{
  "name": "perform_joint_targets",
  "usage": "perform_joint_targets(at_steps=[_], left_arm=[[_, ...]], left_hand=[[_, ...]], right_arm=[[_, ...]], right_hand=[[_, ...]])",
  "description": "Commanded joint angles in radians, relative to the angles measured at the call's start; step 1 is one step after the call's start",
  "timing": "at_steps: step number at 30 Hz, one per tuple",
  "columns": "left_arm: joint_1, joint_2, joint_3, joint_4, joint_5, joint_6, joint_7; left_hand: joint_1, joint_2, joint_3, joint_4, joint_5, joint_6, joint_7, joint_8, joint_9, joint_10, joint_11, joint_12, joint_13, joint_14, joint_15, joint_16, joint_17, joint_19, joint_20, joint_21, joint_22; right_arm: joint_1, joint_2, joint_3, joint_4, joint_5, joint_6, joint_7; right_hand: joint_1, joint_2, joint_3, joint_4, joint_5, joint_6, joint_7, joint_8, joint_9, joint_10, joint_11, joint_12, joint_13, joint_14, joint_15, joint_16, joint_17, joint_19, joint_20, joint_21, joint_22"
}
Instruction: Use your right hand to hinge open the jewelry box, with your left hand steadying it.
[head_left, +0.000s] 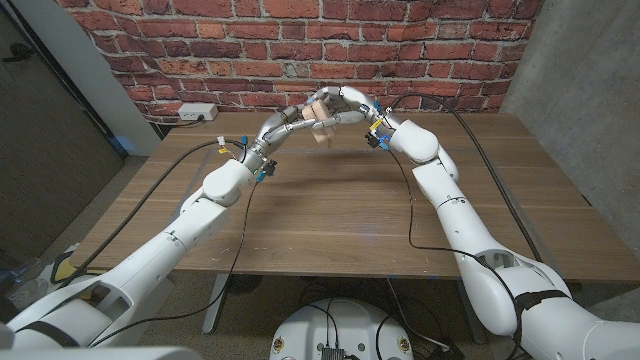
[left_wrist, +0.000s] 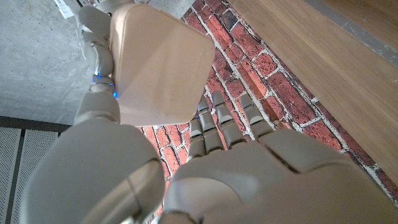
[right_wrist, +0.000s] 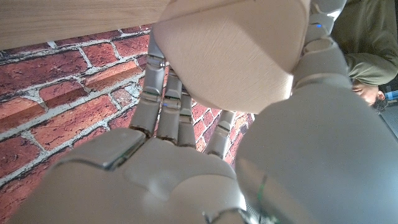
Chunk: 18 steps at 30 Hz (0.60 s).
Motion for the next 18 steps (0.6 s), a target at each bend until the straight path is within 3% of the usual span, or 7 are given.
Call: perform_joint_targets(at_steps=[1,5,18], left_arm=[[0.009,0.000,-0.003,-0.012,0.007,-0.010,0.009],[0.011,-0.002,-0.003,-0.013,0.008,-0.013,0.013],[0.024,-0.004,-0.006,-0.026,0.013,-0.020,0.027]], left_hand=[[0.164,0.160,0.070,0.056,0.004,0.391,-0.005,0.158,0.007,0.071,-0.072,0.008,0.004,0.009,-0.061,-0.004,0.006,-0.002,0.000,0.006,0.002],[0.165,0.160,0.072,0.056,0.005,0.392,-0.004,0.163,0.010,0.073,-0.073,0.009,0.005,0.010,-0.061,-0.005,0.008,-0.001,-0.001,0.007,0.002],[0.169,0.158,0.080,0.055,0.005,0.391,-0.005,0.176,0.020,0.072,-0.075,0.013,0.010,0.014,-0.062,-0.010,0.015,-0.002,0.002,0.010,0.003]], right_arm=[[0.007,0.010,0.012,0.031,0.055,0.004,0.031],[0.008,0.016,0.016,0.042,0.073,0.010,0.032],[0.013,0.046,0.047,0.091,0.184,0.002,0.068]], right_hand=[[0.068,0.193,0.186,0.077,-0.008,0.084,0.093,-0.004,-0.006,0.234,-0.238,-0.008,-0.006,0.222,-0.353,-0.013,-0.012,-0.004,-0.259,0.010,-0.002],[0.054,0.193,0.186,0.081,-0.013,0.098,0.100,0.001,-0.008,0.241,-0.228,-0.008,-0.012,0.224,-0.354,-0.018,-0.018,-0.004,-0.261,0.009,-0.003],[0.043,0.196,0.197,0.076,-0.020,0.100,0.099,0.000,-0.014,0.239,-0.231,-0.009,-0.013,0.230,-0.353,-0.025,-0.027,0.000,-0.263,0.008,-0.007]])
